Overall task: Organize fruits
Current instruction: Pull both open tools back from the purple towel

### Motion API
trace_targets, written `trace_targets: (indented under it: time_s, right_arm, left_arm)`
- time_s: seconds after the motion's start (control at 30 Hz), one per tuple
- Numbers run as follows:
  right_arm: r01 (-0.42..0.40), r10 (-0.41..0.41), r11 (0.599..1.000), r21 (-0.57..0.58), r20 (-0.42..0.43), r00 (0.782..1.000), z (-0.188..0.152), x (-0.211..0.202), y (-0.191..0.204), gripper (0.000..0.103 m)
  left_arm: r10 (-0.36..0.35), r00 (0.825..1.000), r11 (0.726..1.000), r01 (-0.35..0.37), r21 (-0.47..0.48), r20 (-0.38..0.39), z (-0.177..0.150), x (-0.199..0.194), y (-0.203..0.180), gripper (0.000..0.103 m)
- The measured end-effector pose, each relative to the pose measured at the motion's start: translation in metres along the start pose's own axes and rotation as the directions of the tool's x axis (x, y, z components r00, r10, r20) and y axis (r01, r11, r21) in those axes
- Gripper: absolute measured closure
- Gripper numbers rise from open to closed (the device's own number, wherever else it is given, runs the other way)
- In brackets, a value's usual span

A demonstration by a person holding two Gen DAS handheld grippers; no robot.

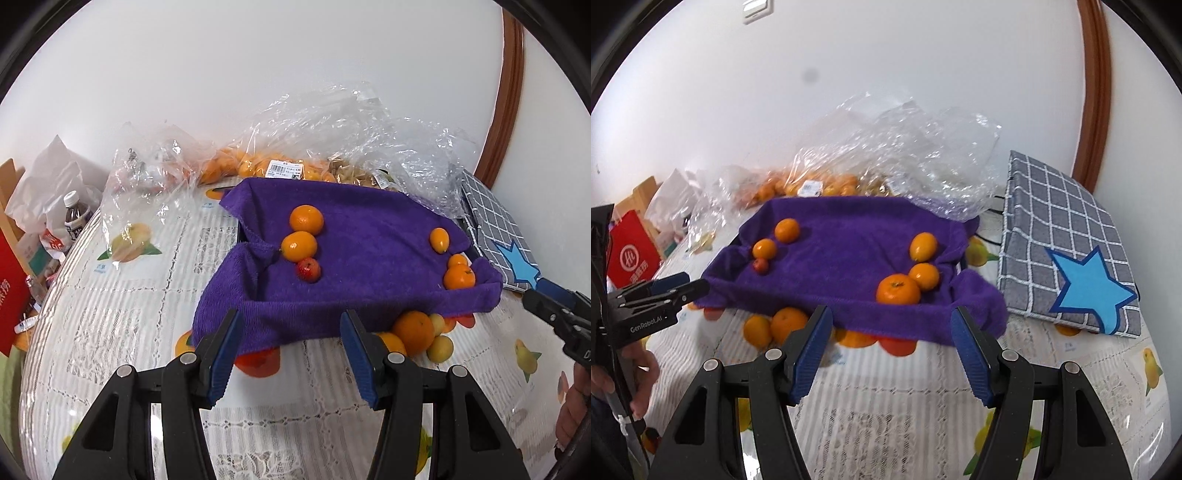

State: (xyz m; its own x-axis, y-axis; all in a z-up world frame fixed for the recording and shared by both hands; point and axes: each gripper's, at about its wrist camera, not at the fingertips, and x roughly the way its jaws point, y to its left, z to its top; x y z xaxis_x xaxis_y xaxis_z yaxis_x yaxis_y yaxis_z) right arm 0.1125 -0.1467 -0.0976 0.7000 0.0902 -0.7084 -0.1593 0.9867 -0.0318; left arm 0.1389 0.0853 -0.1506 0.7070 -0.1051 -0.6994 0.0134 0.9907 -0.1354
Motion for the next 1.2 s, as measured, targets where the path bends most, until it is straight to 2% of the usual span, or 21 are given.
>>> trace_targets:
  time_s: [0.17,0.33,0.7,1.2]
  right_arm:
    - [-0.013,0.013,1.000,-0.015,-0.005,1.000,-0.005,0.001,0.006,0.037]
    - [-0.025,0.025,1.000,-0.013,-0.017,1.000,-0.010,0.004,0.009,0.037]
    - [-0.029,0.029,1.000,0.006,-0.052,0.998,-0.019,0.014,0.008,0.040]
    - [-0.047,0.045,0.999,-0.023,-0.096,0.994,-0.022,0.030,0.019,0.041]
  left_arm:
    - [-0.032,0.999,0.999,0.032,-0.021,-0.025,-0.009,0.001,0.005,0.051]
    - [-0.037,0.998,0.998,0.034,-0.046,-0.049,-0.017,0.004,0.012,0.051]
    - [-0.057,0.997,0.996,0.054,-0.070,-0.045,-0.028,0.008,0.029,0.051]
    - [-0.066,0.997,0.990,0.061,-0.125,-0.034,-0.032,0.012,0.047,0.051]
